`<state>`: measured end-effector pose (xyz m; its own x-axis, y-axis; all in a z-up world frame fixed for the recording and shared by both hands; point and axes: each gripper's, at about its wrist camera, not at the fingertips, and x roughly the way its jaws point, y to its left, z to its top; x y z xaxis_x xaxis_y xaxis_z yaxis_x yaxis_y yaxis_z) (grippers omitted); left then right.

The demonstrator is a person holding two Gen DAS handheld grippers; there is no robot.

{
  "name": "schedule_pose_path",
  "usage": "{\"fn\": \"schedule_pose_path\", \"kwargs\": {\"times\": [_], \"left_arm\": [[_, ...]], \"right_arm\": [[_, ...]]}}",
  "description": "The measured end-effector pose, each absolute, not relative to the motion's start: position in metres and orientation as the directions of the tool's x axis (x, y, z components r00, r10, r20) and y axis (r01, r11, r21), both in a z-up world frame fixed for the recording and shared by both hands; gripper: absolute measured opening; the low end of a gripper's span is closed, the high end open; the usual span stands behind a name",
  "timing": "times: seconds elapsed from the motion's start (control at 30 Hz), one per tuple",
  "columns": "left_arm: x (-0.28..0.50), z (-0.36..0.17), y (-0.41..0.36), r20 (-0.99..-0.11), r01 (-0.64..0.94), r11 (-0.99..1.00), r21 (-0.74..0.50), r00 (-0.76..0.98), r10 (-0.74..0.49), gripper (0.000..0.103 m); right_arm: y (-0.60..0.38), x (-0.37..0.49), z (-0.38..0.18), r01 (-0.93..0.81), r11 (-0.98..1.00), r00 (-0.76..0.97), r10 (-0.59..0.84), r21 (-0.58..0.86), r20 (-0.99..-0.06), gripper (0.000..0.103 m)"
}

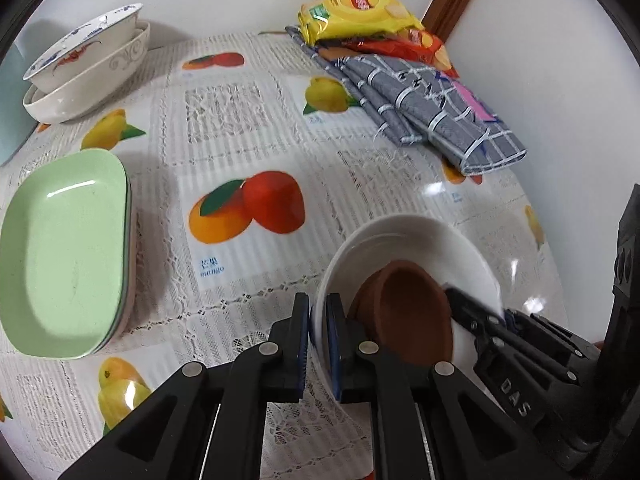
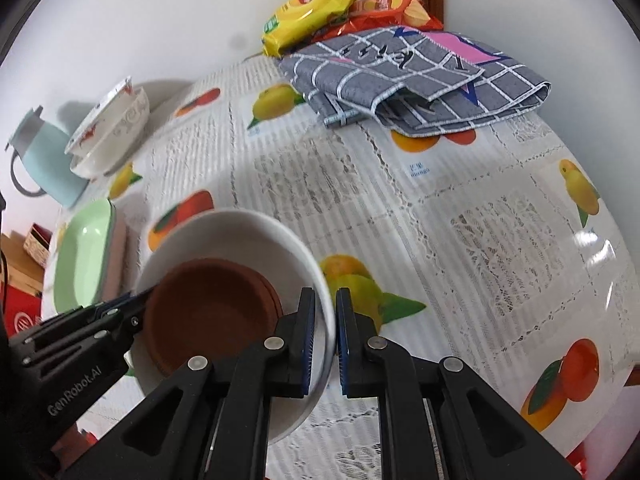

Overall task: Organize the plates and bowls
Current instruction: 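Lift the white bowl with both grippers and carry it over the light green plate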

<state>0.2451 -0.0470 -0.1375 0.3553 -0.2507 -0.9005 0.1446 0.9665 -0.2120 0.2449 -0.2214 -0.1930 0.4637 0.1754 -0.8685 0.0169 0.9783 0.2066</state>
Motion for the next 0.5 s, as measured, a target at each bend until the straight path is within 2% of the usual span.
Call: {"fn": "schedule_pose_path", "kwargs": {"times": [0.1, 0.33, 0.5], "left_arm": [[0.2449, -0.1394, -0.0469, -0.897, 0.136, 0.965, -0.226, 0.357, -0.261, 0.009], [0.2412, -0.1412, -0.0544, -0.894, 0.168, 0.972, -0.166, 0.390, -0.221, 0.008], [0.2420, -0.1376, -0.0485, -0.892, 0.152, 0.968, -0.200, 0.381, -0.244, 0.008]], "right_arm": [[-0.2241, 0.2423, -0.1991, 0.015, 0.974, 0.455, 0.193, 0.224, -0.869, 0.011], [-0.2230, 0.2395, -0.1974, 0.026, 0.973, 0.494, 0.187, 0.230, -0.849, 0.009], [-0.2262, 0.2375, -0.1936, 0.031, 0.966, 0.502, 0.208, 0.258, -0.840, 0.010]]}}
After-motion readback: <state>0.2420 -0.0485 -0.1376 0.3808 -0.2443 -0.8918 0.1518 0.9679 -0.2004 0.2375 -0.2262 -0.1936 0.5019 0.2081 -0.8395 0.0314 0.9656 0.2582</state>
